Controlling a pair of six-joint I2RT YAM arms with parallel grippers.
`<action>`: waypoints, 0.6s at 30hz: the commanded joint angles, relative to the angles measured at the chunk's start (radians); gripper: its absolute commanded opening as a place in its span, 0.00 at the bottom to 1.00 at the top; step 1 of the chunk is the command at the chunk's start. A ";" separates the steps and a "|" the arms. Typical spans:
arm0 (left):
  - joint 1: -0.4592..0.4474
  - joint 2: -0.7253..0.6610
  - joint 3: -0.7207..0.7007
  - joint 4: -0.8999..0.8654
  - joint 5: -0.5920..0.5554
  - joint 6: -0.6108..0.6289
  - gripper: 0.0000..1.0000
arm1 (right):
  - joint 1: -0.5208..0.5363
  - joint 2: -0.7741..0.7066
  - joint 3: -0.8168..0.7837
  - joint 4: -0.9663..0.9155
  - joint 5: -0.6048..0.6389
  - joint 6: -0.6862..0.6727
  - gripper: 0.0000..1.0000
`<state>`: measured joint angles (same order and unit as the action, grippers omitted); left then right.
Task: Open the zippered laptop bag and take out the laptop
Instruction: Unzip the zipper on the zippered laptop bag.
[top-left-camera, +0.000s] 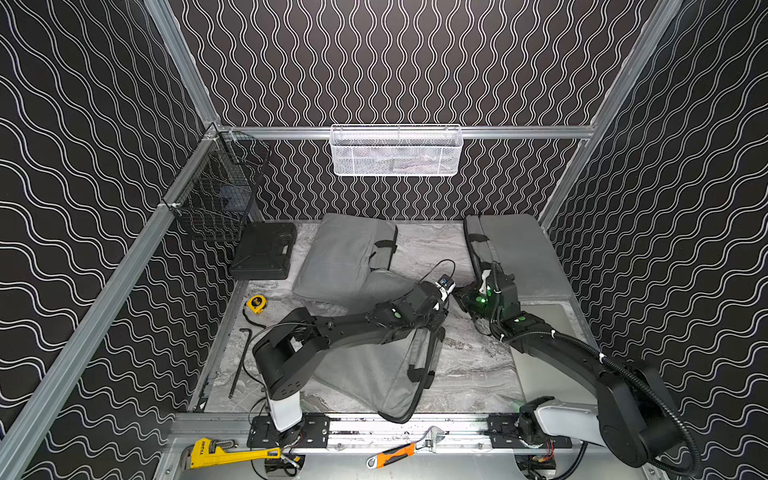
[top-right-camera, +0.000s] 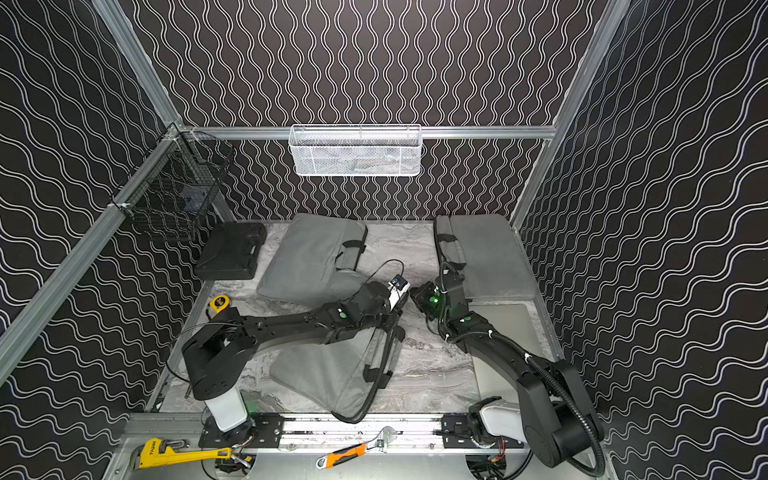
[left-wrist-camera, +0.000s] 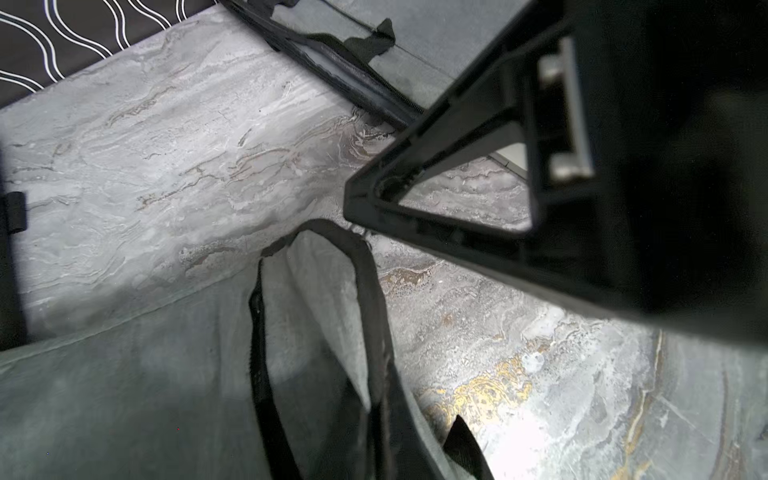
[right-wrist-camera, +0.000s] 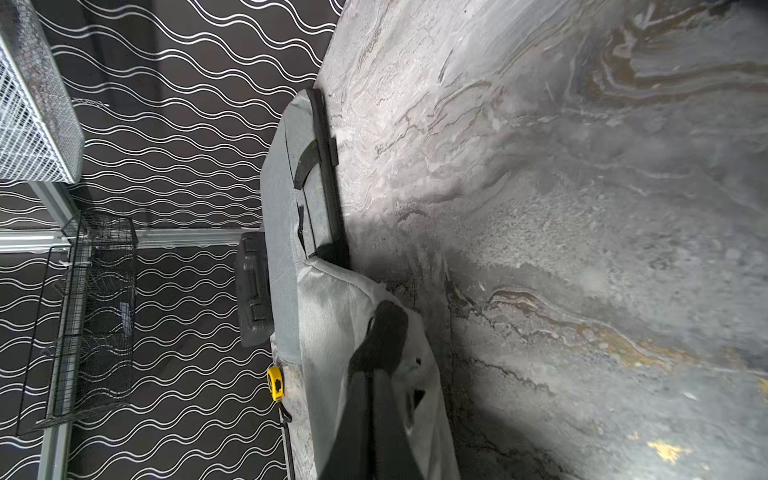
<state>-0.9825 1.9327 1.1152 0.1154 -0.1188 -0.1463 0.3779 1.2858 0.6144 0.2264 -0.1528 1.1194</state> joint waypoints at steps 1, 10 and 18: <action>-0.002 -0.017 -0.031 0.034 0.066 0.024 0.00 | -0.004 0.015 0.040 0.050 0.111 -0.009 0.00; -0.013 -0.008 -0.037 0.057 0.113 0.035 0.00 | -0.001 0.067 0.087 0.103 0.120 0.031 0.00; -0.006 0.041 0.063 -0.057 0.046 0.027 0.31 | 0.044 -0.012 0.046 0.026 0.199 0.057 0.00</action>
<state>-0.9886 1.9644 1.1526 0.1207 -0.0998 -0.1284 0.4160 1.2964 0.6674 0.1791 -0.0406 1.1442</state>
